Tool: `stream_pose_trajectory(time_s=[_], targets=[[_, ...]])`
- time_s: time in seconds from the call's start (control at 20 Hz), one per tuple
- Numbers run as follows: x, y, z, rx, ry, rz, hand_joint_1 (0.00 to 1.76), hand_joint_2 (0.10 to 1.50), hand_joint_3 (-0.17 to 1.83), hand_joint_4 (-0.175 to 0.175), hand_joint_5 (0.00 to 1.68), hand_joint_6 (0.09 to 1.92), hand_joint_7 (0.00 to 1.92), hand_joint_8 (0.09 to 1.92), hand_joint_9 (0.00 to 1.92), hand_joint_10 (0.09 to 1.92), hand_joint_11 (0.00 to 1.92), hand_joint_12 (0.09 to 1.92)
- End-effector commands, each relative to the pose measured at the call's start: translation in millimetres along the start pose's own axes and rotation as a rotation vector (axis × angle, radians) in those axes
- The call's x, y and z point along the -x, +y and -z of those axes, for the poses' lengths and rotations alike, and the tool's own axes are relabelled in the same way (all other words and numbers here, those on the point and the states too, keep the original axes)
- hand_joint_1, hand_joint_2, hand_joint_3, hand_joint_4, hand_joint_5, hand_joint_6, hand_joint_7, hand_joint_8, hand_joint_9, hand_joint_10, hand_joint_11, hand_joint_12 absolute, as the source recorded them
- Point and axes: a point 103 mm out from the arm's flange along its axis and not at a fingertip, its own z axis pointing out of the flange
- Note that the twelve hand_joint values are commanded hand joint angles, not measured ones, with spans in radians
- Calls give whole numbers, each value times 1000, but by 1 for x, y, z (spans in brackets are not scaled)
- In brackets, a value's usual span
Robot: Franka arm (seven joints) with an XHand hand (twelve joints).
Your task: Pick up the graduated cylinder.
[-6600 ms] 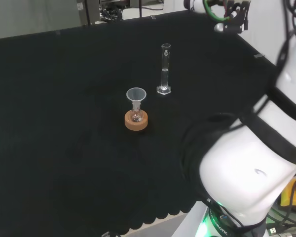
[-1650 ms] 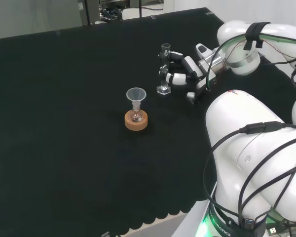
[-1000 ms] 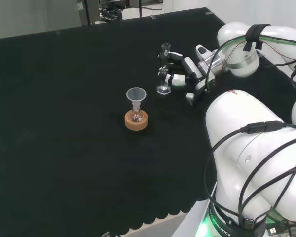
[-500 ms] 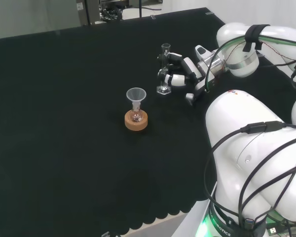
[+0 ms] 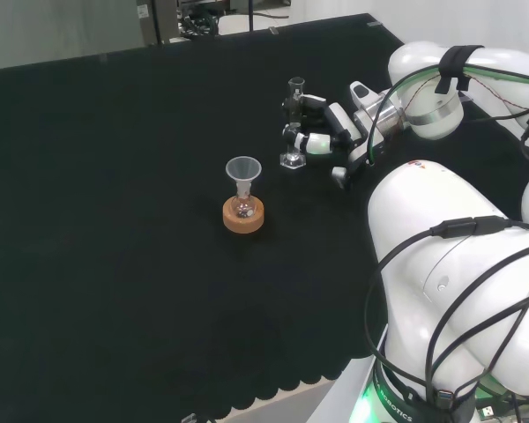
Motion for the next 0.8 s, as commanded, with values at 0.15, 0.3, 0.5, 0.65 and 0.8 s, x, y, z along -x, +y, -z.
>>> stream_pose_trajectory(time_s=[0.15,0.3,0.5,0.65,0.8], targets=[[0,0,0,1,0,3,1055,685,594,12,681,602,908,573,1131,243,910,1030],[-1,1,1,-1,-2,3,1055,690,595,13,692,607,923,571,1147,245,919,1031],[-1,2,1,-2,-9,0,1057,702,596,15,713,612,947,546,1171,231,941,1018],[-3,3,5,0,-20,-6,1066,716,599,17,740,618,963,535,1186,223,952,1012],[-3,4,8,7,-36,-16,1097,751,613,18,757,621,977,534,1196,218,963,1010]])
